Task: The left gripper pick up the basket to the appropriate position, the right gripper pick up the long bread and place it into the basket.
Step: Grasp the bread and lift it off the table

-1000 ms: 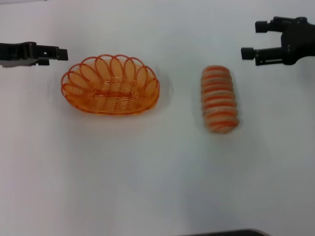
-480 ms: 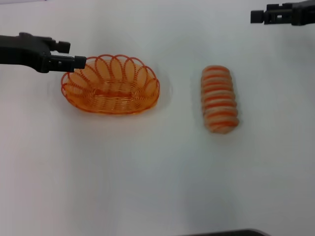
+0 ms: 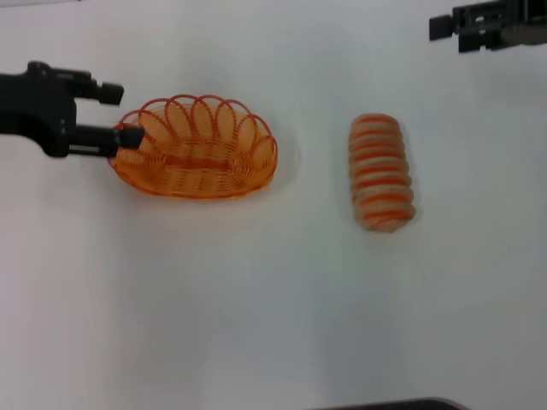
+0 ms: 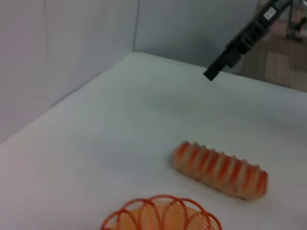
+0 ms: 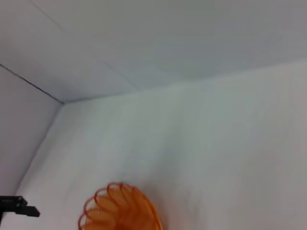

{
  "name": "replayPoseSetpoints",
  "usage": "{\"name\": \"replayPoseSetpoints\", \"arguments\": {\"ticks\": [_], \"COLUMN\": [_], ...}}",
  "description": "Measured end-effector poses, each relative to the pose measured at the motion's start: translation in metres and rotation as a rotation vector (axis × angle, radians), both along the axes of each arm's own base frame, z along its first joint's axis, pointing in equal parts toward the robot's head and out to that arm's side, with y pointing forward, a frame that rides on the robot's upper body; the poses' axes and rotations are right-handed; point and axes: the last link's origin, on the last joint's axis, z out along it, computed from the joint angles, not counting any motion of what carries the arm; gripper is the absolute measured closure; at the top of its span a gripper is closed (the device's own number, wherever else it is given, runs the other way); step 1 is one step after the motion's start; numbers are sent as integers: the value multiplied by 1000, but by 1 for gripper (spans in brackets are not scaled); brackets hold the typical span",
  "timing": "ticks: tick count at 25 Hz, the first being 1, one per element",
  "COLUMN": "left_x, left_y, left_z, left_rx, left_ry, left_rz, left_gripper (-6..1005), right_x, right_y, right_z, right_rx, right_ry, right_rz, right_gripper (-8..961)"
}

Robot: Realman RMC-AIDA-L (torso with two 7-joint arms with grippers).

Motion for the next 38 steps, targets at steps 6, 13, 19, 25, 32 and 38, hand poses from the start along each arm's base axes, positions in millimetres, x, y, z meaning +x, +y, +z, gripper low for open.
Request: {"name": "replayPoseSetpoints", "arguments": {"ticks": [6, 13, 19, 25, 32, 38], "left_x": [-16, -29, -32, -32, -29, -26], "left_y": [-19, -37, -41, -41, -39, -37], "left_z": [-2, -4, -5, -3, -1, -1], "left_rx": [-52, -82, -84, -80, -71, -71], "left_ry": [5, -11, -9, -2, -7, -6], "left_rz": [38, 79, 77, 71, 60, 52], "left_gripper": [309, 306, 305, 304, 303, 304], "right_x": [-8, -15, -21, -24, -27, -37], "right_y": [0, -1, 2, 10, 19, 26], "right_z": [-14, -27, -39, -54, -75, -86], "right_rx": [-133, -268, -319, -309, -304, -299], "right_ry": [-84, -239, -352, -413, -411, -415], "right_rz": [-96, -178, -208, -232, -239, -225], "right_gripper": [8, 8, 8, 8, 8, 8]}}
